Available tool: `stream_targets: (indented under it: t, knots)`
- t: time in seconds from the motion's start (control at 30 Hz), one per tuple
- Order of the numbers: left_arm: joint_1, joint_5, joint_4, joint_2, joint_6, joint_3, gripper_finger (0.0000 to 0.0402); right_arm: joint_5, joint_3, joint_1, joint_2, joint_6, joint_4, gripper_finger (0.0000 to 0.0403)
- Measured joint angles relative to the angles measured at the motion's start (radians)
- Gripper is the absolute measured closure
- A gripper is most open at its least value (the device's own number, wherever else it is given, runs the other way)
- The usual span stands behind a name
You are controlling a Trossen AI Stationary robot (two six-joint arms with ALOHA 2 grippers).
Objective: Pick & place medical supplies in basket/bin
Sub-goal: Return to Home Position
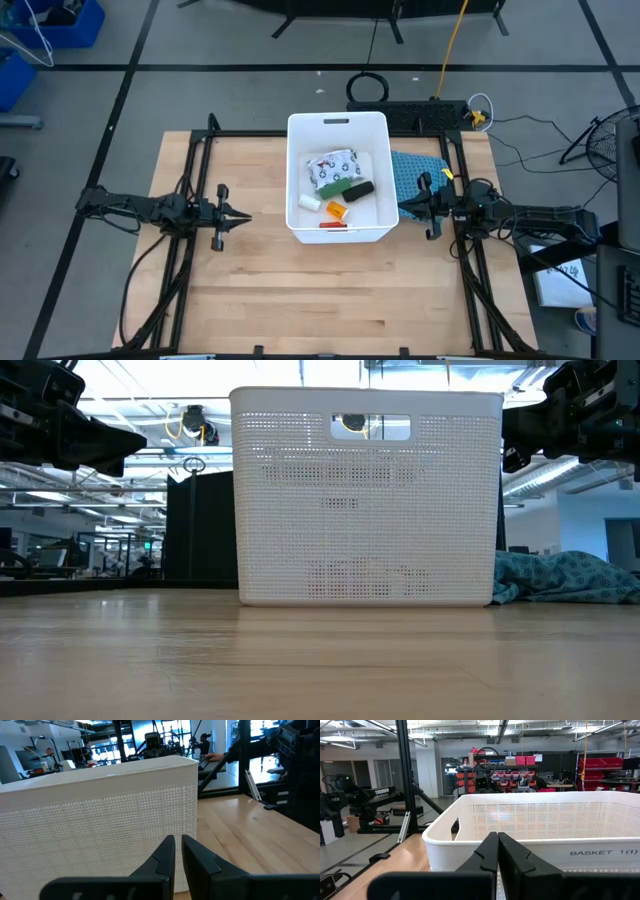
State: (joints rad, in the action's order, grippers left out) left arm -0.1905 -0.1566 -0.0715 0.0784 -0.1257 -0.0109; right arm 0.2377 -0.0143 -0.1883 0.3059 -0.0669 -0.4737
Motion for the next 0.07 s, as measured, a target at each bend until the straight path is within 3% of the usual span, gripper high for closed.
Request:
stream_targets:
  t: [0.07]
  knots:
    - [0.0,0.0,0.0,0.0,0.0,0.0,0.0364,0.0,0.0,0.0,0.0,0.0,0.0,0.0403]
